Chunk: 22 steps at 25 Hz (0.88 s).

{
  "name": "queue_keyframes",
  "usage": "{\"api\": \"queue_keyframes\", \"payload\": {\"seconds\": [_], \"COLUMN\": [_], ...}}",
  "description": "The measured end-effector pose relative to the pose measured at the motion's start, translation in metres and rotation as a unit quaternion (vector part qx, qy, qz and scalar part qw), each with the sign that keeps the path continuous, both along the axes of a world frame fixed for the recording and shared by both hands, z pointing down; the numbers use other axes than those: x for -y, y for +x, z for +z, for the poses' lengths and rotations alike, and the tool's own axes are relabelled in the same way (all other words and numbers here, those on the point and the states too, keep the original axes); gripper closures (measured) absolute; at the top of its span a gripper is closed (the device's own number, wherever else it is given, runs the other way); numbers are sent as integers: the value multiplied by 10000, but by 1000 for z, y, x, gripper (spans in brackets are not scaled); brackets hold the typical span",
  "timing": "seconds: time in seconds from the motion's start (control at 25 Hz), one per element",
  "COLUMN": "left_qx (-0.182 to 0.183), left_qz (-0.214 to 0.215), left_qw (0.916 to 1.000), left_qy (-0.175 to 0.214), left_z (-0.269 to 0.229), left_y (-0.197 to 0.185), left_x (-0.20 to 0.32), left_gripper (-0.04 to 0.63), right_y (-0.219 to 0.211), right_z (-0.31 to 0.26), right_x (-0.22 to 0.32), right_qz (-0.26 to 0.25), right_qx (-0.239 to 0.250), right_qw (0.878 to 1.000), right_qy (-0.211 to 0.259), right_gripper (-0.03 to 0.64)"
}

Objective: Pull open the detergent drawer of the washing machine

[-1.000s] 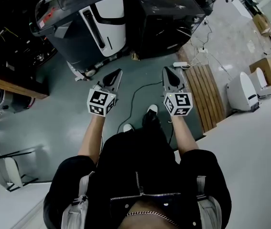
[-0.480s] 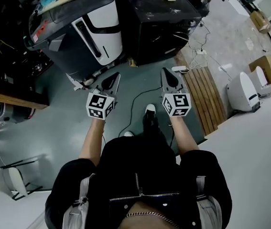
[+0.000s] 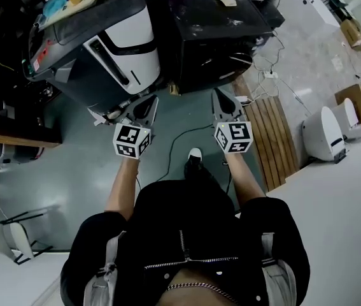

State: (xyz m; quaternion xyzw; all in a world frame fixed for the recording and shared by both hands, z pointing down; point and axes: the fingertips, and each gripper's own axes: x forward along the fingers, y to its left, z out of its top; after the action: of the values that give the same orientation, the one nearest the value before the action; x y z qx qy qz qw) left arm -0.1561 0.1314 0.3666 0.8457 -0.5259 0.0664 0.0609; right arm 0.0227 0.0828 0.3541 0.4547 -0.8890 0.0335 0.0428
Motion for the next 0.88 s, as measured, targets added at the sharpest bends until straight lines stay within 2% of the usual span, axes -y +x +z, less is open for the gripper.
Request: {"api": "queue_keyframes", "payload": {"seconds": [0.44,0.6,0.88], "left_qx": [103,125,230], "left_qz": [-515,-664,-611], "left_qw": [9985,9976,9977], "left_qy": [-129,-136,-192], "left_z": [3,3,4], "left_y": [24,38,58], "left_x": [86,104,118], "left_gripper": [574,574,574], "right_y": [19,28,39], "right_z": [2,6,15], "right_x": [108,130,151], "right_qz": [-491,-680,-722], "right_qx": [151,208,340], "right_qw": [9986,9973,9964], "right_qy": [-136,-167,-300], "right_gripper": [612,612,612]}}
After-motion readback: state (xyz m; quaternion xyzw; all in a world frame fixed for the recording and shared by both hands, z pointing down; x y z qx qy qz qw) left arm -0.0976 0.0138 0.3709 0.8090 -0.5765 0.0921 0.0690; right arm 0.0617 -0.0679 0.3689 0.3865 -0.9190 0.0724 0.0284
